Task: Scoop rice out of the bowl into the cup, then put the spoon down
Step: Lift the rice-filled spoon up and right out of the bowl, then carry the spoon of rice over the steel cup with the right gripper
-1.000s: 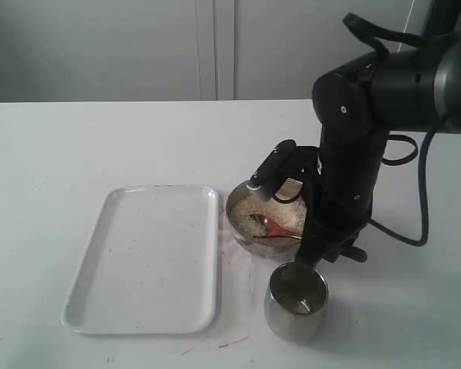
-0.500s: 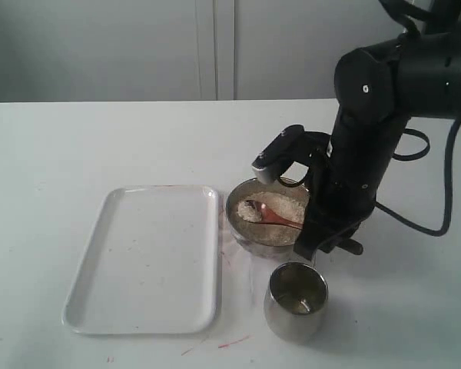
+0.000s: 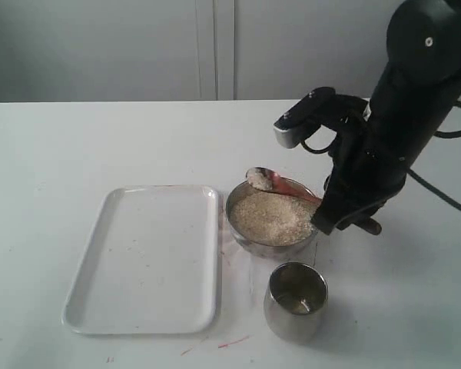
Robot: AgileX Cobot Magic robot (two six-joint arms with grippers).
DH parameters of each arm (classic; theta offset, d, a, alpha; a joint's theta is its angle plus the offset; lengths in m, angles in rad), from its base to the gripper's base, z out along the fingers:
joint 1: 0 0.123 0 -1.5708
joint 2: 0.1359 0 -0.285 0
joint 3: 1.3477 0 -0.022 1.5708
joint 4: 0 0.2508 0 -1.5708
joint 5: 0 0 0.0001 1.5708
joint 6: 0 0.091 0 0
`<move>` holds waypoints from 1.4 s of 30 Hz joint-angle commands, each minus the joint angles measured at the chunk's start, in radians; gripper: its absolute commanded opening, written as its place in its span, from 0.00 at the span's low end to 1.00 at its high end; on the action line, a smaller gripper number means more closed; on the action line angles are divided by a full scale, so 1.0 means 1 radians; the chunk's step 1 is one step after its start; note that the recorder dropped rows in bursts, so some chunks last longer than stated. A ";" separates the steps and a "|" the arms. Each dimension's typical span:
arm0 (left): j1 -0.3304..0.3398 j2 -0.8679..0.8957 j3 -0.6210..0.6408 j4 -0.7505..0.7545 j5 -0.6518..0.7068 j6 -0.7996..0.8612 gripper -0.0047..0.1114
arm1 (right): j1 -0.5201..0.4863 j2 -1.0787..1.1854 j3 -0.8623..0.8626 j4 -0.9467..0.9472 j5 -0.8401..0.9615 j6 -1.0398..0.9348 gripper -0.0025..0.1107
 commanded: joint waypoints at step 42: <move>-0.001 -0.001 -0.007 -0.003 -0.004 -0.004 0.16 | -0.006 -0.732 0.456 0.161 0.158 0.310 0.02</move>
